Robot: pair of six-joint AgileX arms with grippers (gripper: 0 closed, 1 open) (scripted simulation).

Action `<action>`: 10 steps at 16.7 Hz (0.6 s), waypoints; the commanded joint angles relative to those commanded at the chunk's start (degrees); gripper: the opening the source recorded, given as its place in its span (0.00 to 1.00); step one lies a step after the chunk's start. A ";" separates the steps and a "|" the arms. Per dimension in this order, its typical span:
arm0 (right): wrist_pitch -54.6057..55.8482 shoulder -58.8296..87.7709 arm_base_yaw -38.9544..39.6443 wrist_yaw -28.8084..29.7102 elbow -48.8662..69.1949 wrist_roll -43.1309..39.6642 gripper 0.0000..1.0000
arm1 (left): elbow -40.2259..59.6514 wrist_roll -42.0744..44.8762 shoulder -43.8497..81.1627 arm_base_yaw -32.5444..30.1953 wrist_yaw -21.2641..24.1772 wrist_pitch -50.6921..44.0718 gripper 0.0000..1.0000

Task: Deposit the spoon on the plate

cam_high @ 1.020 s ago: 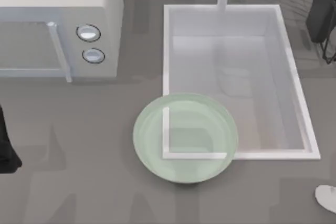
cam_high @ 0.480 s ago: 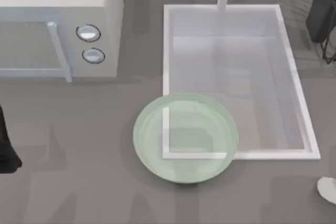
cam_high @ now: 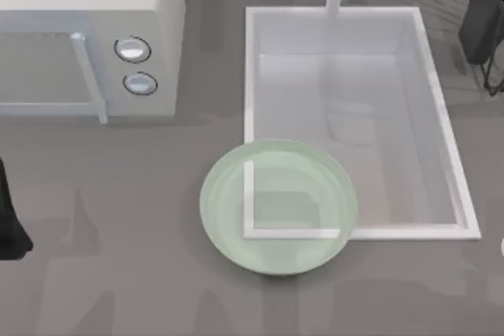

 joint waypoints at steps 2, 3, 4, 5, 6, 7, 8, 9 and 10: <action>-1.00 -0.71 0.05 0.00 0.87 0.07 0.00 | 0.00 0.00 0.00 0.00 0.00 0.00 1.00; -1.00 -0.71 0.05 0.00 0.87 0.07 0.00 | 0.00 0.00 0.00 0.00 0.00 0.00 1.00; -1.00 -0.71 0.05 0.00 0.87 0.07 0.00 | 0.00 0.00 0.00 0.00 0.00 0.00 1.00; -0.86 -0.47 0.10 0.00 0.70 0.16 0.00 | 0.00 0.00 0.00 0.00 0.00 0.00 1.00; -0.87 -0.36 0.21 0.01 0.80 0.26 0.00 | 0.00 0.00 0.00 0.00 0.00 0.00 1.00; -0.94 0.27 0.87 0.07 1.44 0.88 0.00 | 0.00 0.00 0.00 0.00 0.00 0.00 1.00; -1.07 1.47 2.11 0.17 2.64 2.02 0.00 | 0.00 0.00 0.00 0.00 0.00 0.00 1.00; -1.25 3.32 4.00 0.29 4.49 3.64 0.00 | 0.00 0.00 0.00 0.00 0.00 0.00 1.00; -1.48 5.70 6.46 0.43 6.88 5.59 0.00 | 0.00 0.00 0.00 0.00 0.00 0.00 1.00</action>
